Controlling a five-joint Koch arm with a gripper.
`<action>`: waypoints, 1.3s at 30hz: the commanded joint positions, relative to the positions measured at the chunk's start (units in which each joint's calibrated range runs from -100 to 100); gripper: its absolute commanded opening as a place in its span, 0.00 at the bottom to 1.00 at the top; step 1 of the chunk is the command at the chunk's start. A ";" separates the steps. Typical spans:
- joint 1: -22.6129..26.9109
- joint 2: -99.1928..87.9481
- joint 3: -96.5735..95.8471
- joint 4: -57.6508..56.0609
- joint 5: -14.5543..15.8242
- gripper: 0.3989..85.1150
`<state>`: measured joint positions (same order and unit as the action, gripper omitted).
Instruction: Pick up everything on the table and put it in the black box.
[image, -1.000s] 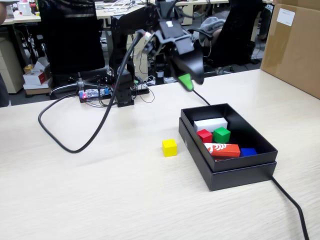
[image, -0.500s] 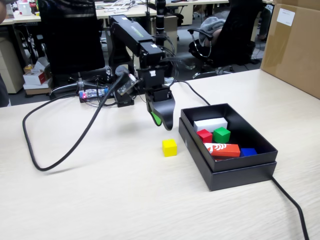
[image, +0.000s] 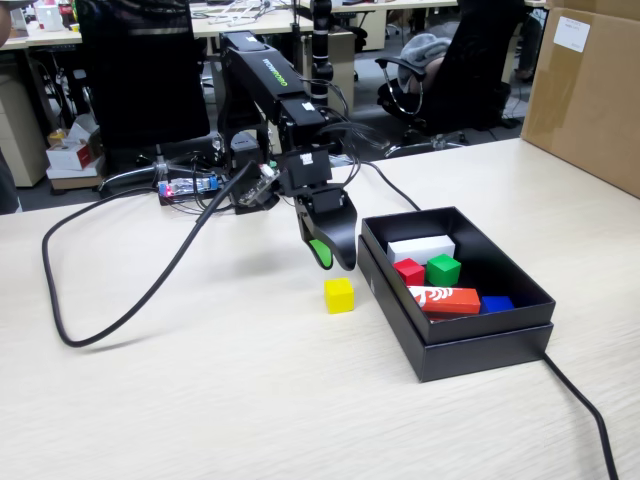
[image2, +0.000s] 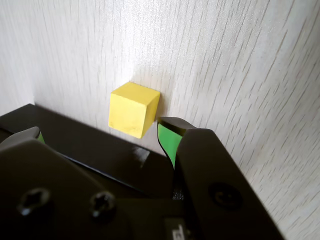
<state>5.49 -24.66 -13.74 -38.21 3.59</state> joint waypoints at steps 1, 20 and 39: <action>-0.49 0.97 1.05 3.70 -0.24 0.54; -0.44 11.87 4.76 5.51 -0.24 0.49; -1.07 13.36 6.94 4.73 -0.29 0.04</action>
<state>4.86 -10.81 -11.55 -34.57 3.39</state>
